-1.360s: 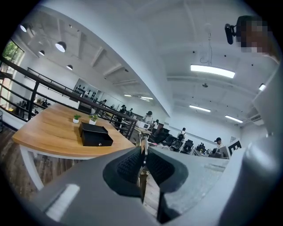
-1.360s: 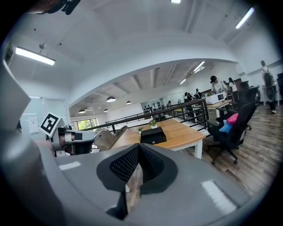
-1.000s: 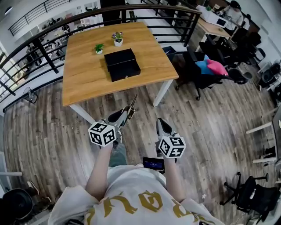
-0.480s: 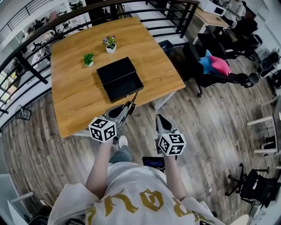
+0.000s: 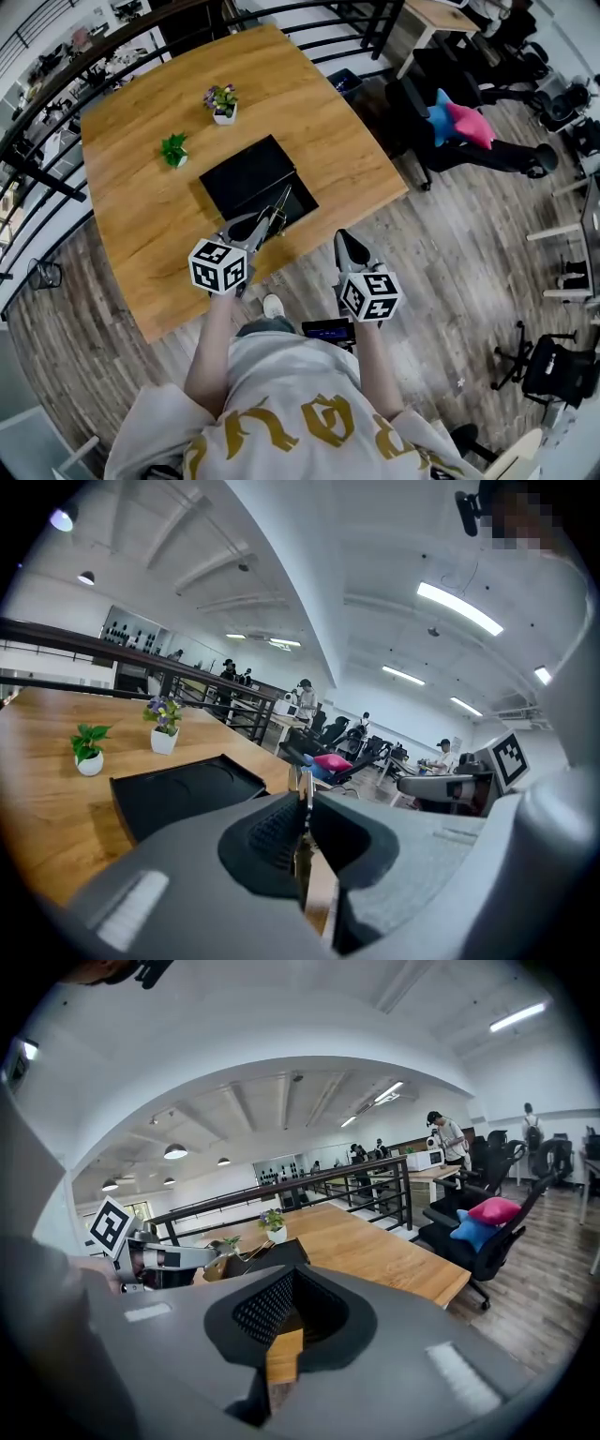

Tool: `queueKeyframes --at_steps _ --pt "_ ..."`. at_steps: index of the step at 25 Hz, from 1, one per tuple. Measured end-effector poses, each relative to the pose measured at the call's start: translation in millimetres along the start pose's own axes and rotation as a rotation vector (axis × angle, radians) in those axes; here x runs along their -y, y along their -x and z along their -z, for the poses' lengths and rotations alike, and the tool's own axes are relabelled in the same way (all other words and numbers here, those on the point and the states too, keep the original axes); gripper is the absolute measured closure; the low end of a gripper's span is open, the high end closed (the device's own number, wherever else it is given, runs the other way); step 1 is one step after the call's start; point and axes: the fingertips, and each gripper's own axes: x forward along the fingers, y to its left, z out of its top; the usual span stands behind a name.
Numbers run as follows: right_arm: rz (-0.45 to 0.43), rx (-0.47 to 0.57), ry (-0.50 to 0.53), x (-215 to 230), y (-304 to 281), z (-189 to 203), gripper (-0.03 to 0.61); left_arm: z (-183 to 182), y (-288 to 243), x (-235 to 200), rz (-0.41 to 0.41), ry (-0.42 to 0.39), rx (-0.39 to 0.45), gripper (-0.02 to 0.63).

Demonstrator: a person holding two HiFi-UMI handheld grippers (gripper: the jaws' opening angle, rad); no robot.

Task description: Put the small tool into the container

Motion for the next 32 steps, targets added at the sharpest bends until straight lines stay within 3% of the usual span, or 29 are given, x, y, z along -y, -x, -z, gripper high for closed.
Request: queueKeyframes --at_steps 9,32 --pt "0.063 0.003 -0.016 15.6 -18.8 -6.7 0.554 6.2 -29.9 -22.3 0.039 -0.027 -0.081 0.583" --pt "0.037 -0.089 -0.033 40.5 -61.3 13.4 0.554 38.0 -70.7 -52.4 0.003 -0.046 -0.226 0.583"
